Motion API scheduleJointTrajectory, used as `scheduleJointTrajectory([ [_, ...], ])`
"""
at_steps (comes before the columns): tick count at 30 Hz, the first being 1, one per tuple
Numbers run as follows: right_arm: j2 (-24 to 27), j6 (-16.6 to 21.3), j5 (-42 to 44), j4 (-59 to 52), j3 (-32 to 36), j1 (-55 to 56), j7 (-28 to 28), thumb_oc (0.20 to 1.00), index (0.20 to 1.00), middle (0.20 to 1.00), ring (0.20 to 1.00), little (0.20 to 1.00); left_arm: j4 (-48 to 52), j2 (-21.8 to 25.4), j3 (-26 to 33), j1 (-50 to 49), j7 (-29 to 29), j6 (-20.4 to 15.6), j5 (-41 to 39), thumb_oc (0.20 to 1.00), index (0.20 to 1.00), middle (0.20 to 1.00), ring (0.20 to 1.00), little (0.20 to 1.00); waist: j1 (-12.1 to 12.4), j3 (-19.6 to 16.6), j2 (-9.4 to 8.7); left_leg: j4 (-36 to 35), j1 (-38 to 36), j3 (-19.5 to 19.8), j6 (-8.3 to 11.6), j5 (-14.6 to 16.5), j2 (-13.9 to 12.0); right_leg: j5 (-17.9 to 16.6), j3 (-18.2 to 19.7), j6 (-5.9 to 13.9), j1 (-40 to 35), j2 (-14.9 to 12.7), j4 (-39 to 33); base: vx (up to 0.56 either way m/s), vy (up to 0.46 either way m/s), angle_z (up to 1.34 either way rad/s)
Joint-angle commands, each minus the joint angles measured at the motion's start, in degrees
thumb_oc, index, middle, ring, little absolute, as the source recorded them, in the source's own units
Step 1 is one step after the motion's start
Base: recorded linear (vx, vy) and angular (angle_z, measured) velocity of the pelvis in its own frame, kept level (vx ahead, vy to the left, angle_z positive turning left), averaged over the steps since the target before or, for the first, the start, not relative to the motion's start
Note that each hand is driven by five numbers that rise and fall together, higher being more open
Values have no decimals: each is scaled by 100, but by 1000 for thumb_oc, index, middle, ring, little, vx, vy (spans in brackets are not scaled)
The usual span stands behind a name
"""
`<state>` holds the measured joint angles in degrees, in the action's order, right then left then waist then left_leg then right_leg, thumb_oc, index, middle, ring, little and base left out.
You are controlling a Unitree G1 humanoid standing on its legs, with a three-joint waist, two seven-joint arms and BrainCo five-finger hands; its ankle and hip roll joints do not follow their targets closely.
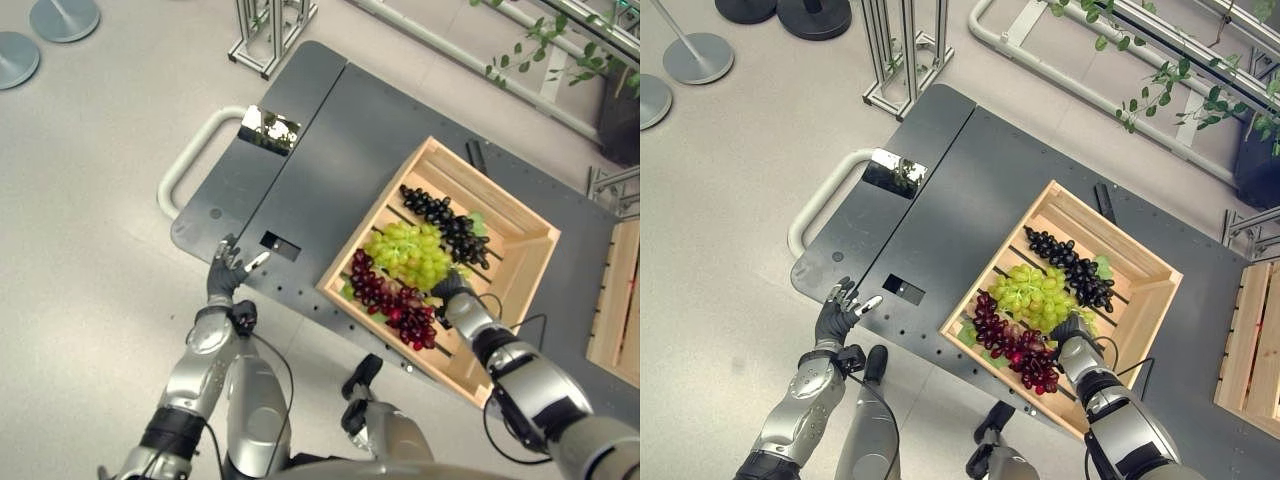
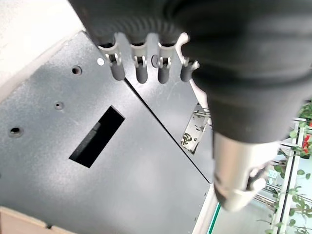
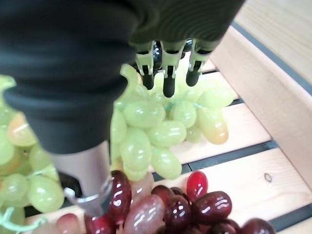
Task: Pick up the fruits from the basket on one side to the basket on the other side
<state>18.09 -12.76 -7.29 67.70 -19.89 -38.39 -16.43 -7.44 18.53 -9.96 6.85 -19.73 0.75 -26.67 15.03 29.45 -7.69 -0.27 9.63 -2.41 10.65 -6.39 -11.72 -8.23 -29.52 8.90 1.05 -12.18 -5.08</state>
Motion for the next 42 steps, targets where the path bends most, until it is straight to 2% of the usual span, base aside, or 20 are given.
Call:
scheduleJointTrajectory([
  [1, -279, 131, 134, 95, -69, -683, -126, 1000, 1000, 1000, 1000, 1000, 424, -181, -379, 89, -64, -262, -88, 1000, 1000, 1000, 1000, 1000, 235, 33, 320, -473, 252, 92, -412, -141, 469, 479, -61, 306, 213, -314, 807, 0, 0, 0],
  [13, -530, 171, 940, 152, 477, -1118, -1132, 1000, 1000, 1000, 1000, 1000, 346, -220, -783, 186, -391, -351, -260, 1000, 1000, 1000, 1000, 1000, 323, 35, 647, -473, 478, 169, -426, -179, 529, 469, -149, 316, 372, -353, 805, 3, 12, 5],
  [20, -512, 169, 958, 315, 400, -1363, -1066, 1000, 1000, 1000, 1000, 1000, 287, -172, -967, 310, -409, -419, -264, 1000, 1000, 1000, 1000, 1000, 400, 35, 728, -473, 630, 217, -429, -201, 552, 452, -191, 327, 476, -364, 789, 11, 5, 6],
  [27, -251, 10, 443, 710, 139, -1539, -823, 1000, 1000, 1000, 1000, 1000, 326, -142, -1104, 429, -383, -500, -235, 1000, 1000, 1000, 1000, 1000, 534, 35, 805, -473, 962, 315, -401, -283, 562, 428, -290, 337, 664, -322, 735, 6, -13, 6],
  [28, -158, -28, 278, 819, 79, -1594, -791, 526, 526, 526, 526, 526, 347, -131, -1154, 483, -367, -530, -217, 1000, 1000, 1000, 1000, 1000, 559, 35, 832, -473, 1034, 356, -394, -299, 574, 422, -337, 345, 692, -328, 721, 7, -6, 16],
  [29, -156, -27, 276, 821, 80, -1597, -789, 263, 263, 263, 263, 263, 347, -132, -1154, 486, -367, -531, -217, 1000, 1000, 1000, 1000, 1000, 557, 35, 834, -473, 1037, 360, -394, -300, 574, 422, -340, 345, 693, -328, 721, 14, -3, 16],
  [30, -127, -40, 191, 855, 44, -1593, -762, 200, 200, 200, 200, 200, 361, -133, -1156, 513, -370, -540, -203, 1000, 1000, 1000, 1000, 1000, 564, 35, 845, -473, 1071, 375, -393, -307, 586, 421, -360, 349, 702, -334, 723, 10, 11, 12],
  [42, -124, 58, 368, 707, 253, -1312, -837, 200, 200, 200, 200, 200, 291, -183, -1060, 639, -393, -536, -223, 1000, 1000, 1000, 1000, 1000, 516, 35, 837, -473, 1084, 382, -433, -282, 658, 454, -380, 347, 723, -376, 771, 9, 6, 4],
])
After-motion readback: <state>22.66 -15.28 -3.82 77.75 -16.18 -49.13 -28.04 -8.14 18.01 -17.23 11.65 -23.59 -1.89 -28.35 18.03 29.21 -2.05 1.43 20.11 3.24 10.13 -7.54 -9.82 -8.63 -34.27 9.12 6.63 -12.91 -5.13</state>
